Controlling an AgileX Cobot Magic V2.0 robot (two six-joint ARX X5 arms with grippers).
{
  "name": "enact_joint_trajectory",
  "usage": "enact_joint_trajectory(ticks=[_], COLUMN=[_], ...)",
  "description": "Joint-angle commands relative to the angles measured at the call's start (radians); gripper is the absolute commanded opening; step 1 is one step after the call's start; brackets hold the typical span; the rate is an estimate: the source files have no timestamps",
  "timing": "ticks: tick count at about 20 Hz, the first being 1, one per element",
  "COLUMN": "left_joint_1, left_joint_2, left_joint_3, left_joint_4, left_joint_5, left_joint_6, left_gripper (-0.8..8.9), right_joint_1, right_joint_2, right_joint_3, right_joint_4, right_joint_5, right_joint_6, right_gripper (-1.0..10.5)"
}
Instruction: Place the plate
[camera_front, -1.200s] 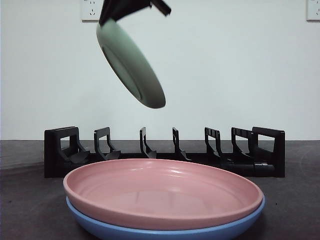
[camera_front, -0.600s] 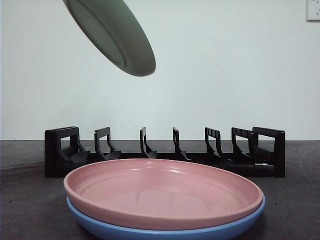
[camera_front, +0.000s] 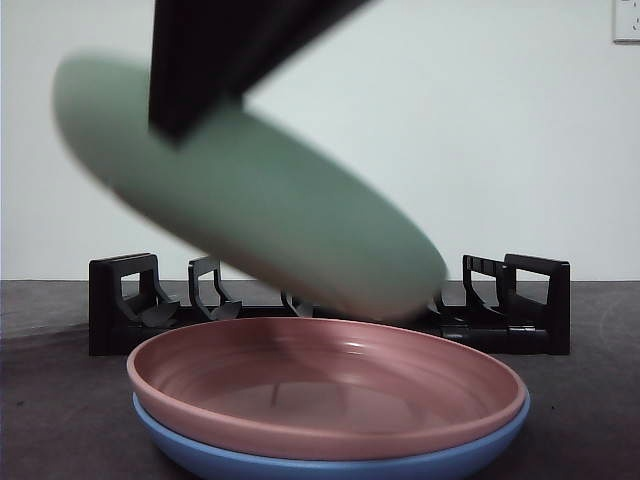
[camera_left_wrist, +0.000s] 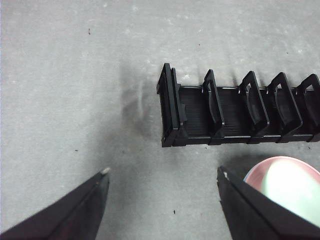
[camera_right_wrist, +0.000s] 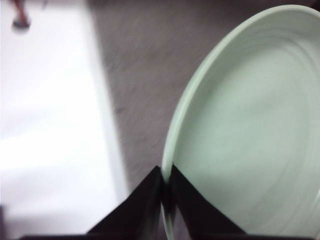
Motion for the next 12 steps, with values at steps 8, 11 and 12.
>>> enact_joint_trajectory(ticks=[8,11,12], left_joint_1=[-0.002,-0.002,-0.002], left_joint_2=[0.006,0.006,0.006], left_joint_3=[0.016,0.016,0.016], left_joint_4=[0.011,0.013,0.015], left_joint_5=[-0.003,-0.003,-0.003], left_joint_6=[-0.007,-0.006,-0.006], left_gripper=[3.45,3.45,3.45], right_joint_1=[-0.021,-0.033,-0.035], right_joint_2=[0.135,0.169,0.173], right_joint_3=[-0.034,-0.034,-0.034], right_joint_4=[0.034,0.031,0.029], right_joint_5=[0.017,0.010,0.009], right_joint_6=[-0.015,-0.014,-0.014], right_gripper=[0.2,0.2,0.2])
